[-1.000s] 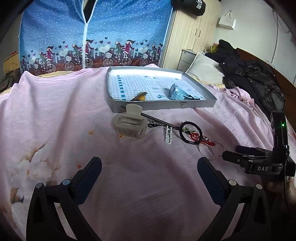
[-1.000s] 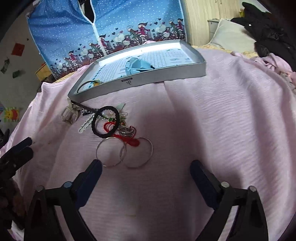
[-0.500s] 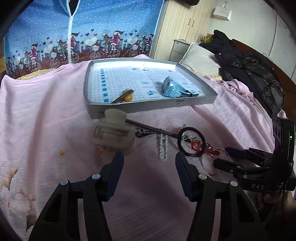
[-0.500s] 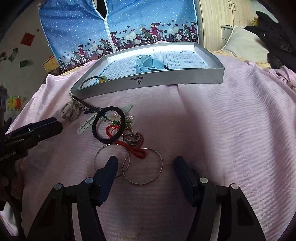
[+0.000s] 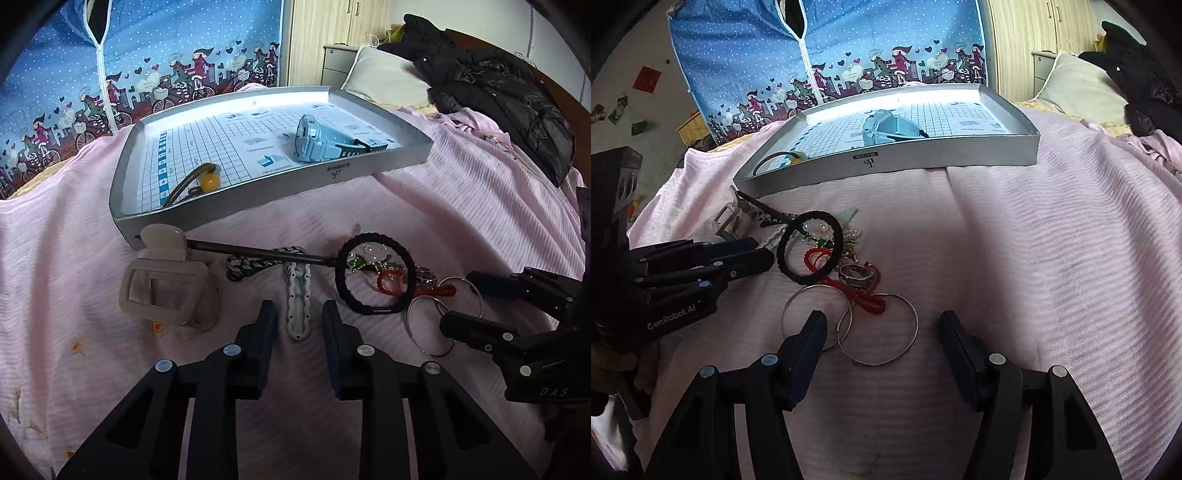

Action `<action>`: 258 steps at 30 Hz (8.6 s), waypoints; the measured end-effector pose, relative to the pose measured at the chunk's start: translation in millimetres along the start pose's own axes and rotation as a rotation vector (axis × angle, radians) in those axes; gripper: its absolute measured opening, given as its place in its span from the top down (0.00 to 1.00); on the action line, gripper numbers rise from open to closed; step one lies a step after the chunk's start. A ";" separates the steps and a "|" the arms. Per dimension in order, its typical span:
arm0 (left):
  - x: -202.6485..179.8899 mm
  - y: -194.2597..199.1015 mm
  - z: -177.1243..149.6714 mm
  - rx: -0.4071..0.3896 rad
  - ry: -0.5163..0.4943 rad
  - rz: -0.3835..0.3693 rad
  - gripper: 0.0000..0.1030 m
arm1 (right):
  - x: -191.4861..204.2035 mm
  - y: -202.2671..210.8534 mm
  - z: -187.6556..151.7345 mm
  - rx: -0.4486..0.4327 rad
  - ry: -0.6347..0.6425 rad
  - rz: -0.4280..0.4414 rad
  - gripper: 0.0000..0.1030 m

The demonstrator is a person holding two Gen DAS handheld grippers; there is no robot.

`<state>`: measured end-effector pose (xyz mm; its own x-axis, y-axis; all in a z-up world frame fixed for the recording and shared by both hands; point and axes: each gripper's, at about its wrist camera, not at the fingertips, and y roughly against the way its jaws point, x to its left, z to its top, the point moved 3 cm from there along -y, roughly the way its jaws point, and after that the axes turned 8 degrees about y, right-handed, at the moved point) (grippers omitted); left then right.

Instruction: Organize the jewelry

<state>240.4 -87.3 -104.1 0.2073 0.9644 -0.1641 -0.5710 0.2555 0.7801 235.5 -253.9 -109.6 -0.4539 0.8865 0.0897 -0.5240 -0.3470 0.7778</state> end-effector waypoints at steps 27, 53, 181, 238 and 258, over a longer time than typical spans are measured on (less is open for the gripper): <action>0.5 19.5 -39.2 0.043 0.144 -0.066 0.91 | 11.3 -9.4 -7.4 0.078 0.067 -0.095 0.36; -4.7 18.7 -49.6 -0.002 0.117 -0.059 0.91 | -4.6 -1.3 0.1 0.011 -0.052 0.008 0.84; 43.1 165.2 -90.8 -0.309 0.276 0.138 0.02 | 57.6 100.2 -9.2 -0.293 0.117 -0.182 0.00; 74.6 55.4 -9.8 -0.099 0.207 0.087 0.02 | 7.7 -14.8 40.6 -0.147 0.053 0.089 0.66; 75.9 5.9 20.6 -0.004 0.131 0.095 0.44 | 10.9 -23.3 40.6 -0.103 0.074 0.165 0.93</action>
<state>269.1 -14.0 -99.5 0.0463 0.9848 -0.1672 -0.5862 0.1623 0.7937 272.1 -223.7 -101.5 -0.5892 0.7916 0.1621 -0.5071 -0.5185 0.6885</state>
